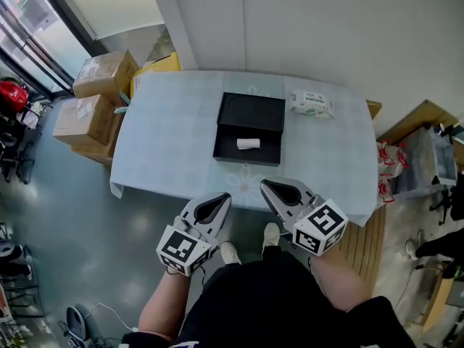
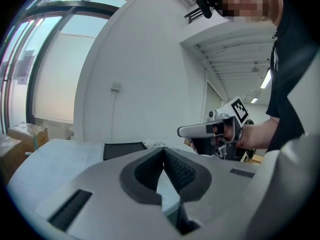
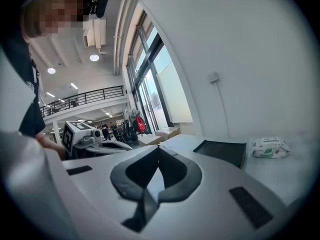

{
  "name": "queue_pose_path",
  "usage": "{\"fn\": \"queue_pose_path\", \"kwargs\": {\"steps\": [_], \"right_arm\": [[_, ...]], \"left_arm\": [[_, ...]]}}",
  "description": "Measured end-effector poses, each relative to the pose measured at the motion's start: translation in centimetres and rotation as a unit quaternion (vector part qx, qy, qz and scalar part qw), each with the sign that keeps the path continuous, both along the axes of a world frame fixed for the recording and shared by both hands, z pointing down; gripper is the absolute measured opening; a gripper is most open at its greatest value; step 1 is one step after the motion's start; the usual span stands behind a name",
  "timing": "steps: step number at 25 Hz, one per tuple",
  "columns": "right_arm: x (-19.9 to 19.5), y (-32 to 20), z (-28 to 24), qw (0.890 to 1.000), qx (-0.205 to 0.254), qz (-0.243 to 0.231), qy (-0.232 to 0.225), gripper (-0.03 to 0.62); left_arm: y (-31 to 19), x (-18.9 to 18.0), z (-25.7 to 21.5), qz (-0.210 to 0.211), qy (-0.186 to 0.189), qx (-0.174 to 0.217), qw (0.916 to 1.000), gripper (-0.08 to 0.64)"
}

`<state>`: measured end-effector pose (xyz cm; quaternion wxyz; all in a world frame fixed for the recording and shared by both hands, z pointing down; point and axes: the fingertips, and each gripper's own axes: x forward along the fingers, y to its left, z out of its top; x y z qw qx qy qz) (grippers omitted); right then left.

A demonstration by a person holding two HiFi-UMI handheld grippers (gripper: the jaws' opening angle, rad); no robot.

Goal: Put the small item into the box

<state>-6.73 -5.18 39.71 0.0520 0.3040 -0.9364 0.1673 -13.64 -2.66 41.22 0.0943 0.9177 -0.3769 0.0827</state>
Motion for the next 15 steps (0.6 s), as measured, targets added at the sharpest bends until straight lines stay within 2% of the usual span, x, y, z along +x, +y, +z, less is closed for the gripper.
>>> {"fn": "queue_pose_path", "kwargs": {"steps": [15], "right_arm": [[-0.6,4.3,1.3,0.996,-0.011,0.087,0.019,0.009]], "left_arm": [[2.4,-0.5,1.2,0.089,0.019,-0.016,0.9957,0.008]]}}
